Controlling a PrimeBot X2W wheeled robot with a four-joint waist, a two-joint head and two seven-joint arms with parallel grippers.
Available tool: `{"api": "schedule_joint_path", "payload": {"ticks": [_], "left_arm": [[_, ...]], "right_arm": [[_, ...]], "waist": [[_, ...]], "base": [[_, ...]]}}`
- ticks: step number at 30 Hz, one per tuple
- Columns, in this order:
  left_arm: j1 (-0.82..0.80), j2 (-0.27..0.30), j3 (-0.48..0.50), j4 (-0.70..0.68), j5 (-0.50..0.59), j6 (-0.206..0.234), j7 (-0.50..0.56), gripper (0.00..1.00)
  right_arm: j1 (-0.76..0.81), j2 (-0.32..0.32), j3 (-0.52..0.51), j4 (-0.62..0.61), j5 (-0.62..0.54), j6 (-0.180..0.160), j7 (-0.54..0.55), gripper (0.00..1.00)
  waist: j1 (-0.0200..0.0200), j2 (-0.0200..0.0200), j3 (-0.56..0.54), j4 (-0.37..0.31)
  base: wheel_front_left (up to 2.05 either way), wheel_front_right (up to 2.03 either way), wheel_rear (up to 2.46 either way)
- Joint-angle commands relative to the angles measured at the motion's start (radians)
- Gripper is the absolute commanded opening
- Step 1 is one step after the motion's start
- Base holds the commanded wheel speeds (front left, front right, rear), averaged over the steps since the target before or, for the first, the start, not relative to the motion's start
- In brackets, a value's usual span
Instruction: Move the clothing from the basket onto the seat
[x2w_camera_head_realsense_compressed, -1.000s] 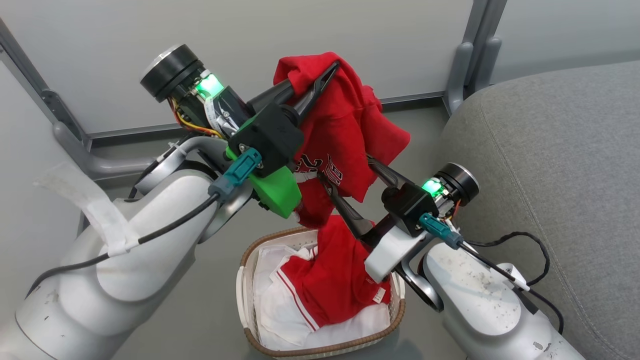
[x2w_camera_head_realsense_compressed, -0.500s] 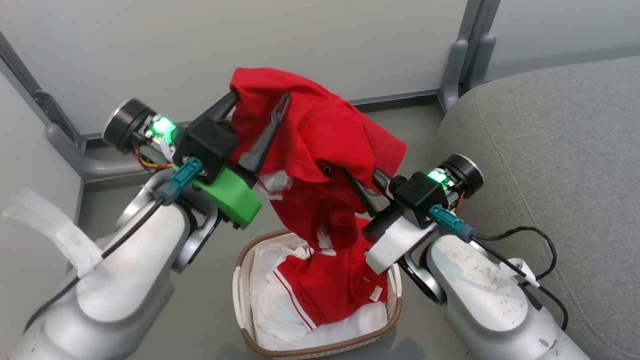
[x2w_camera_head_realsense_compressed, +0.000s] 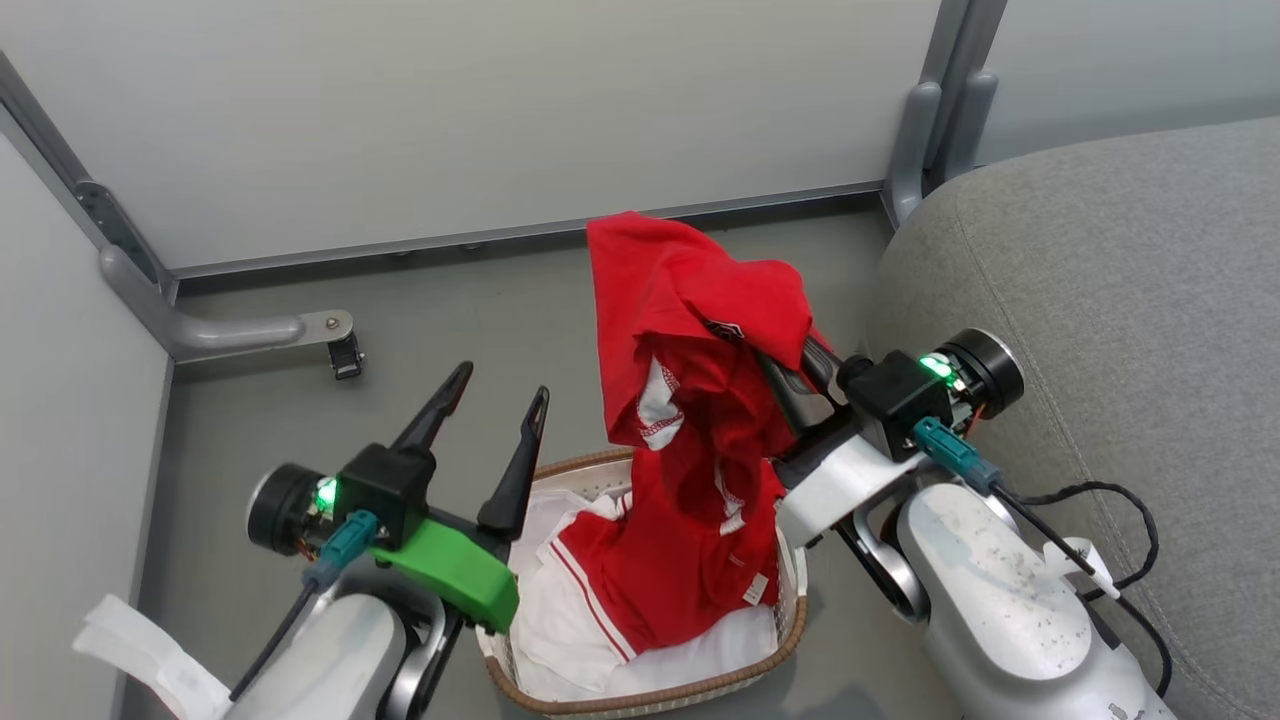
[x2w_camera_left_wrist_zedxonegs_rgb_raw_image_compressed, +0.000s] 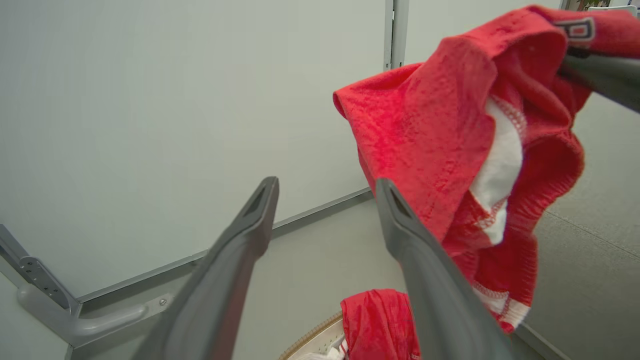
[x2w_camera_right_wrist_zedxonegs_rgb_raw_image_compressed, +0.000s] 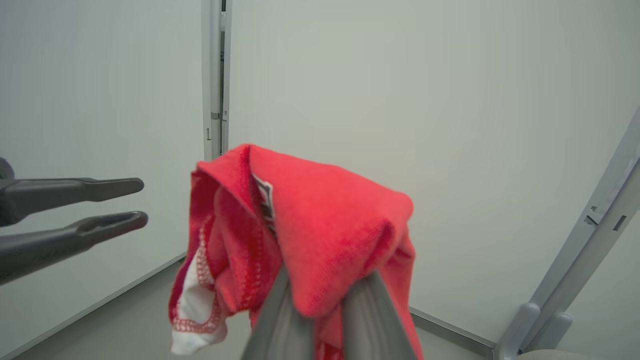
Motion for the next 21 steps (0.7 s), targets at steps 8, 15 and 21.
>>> {"api": "schedule_joint_path", "payload": {"ticks": [8, 15, 21], "left_arm": [[0.067, -0.035, 0.030, 0.006, 0.014, -0.005, -0.018, 1.00], [0.080, -0.056, 0.061, -0.017, 0.050, -0.022, -0.016, 1.00], [0.077, -0.074, 0.081, -0.023, 0.077, -0.034, -0.017, 1.00]], "right_arm": [[0.041, -0.004, -0.052, 0.008, -0.034, -0.001, -0.002, 0.00], [0.027, -0.004, -0.089, -0.001, -0.049, -0.001, -0.002, 0.00], [0.020, -0.004, -0.132, -0.011, -0.063, -0.001, -0.002, 0.00]], "waist": [[0.0000, 0.0000, 0.009, 0.002], [0.0000, 0.0000, 0.034, -0.074], [0.0000, 0.0000, 0.073, -0.201]], "base": [[0.00, 0.00, 0.00], [0.00, 0.00, 0.00], [0.00, 0.00, 0.00]]}}
